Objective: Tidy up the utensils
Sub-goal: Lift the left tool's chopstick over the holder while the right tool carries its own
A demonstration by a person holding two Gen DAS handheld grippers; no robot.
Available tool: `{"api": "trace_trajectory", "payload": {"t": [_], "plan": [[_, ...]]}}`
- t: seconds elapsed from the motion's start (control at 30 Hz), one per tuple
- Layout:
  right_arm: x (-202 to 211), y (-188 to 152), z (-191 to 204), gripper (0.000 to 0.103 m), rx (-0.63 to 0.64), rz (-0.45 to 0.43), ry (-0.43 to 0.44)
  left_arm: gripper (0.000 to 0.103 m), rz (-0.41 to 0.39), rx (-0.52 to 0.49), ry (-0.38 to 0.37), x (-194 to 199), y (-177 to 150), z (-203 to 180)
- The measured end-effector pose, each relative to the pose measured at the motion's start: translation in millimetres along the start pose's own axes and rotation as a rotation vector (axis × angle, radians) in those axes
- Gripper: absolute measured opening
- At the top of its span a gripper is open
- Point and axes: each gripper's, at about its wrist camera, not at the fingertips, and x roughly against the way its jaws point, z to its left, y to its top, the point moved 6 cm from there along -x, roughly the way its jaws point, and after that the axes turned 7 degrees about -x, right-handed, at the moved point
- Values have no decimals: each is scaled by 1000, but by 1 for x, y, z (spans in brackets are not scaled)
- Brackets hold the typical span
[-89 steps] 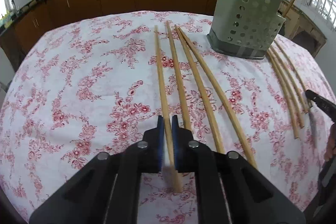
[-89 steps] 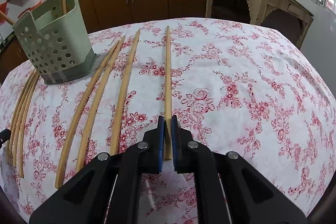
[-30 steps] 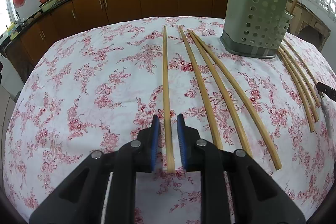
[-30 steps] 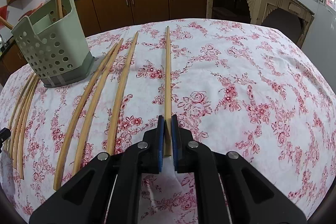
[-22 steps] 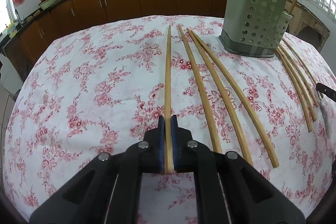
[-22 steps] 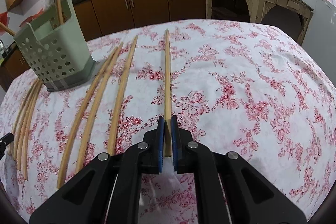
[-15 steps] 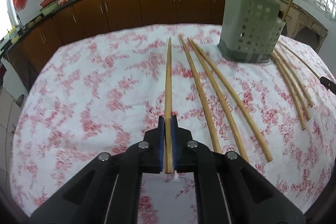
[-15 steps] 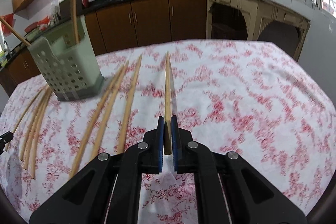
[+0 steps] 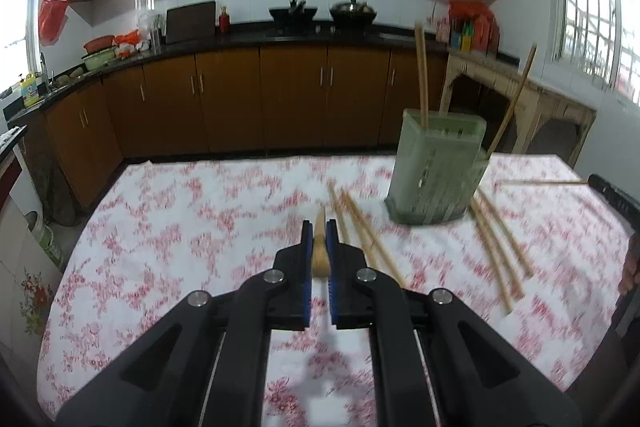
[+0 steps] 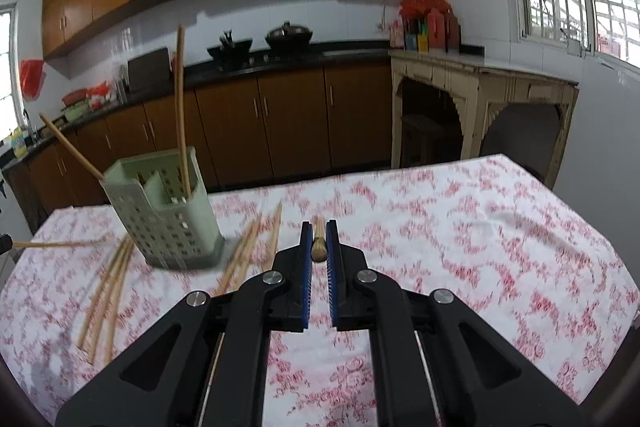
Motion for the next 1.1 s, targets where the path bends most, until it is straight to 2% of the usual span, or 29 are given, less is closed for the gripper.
{"api": "trace_trajectory", "payload": {"t": [0.13, 0.4, 0.87, 1.1], "plan": [[10, 13, 6, 7, 0, -40, 19, 7, -38, 12, -10, 9, 14, 0], [22, 30, 11, 7, -33, -76, 62, 7, -53, 19, 5, 12, 26, 2], [35, 51, 18, 7, -47, -115, 73, 7, -111, -1, 14, 33, 53, -2], [50, 68, 27, 7, -47, -114, 115, 7, -134, -14, -29, 52, 68, -12]]}}
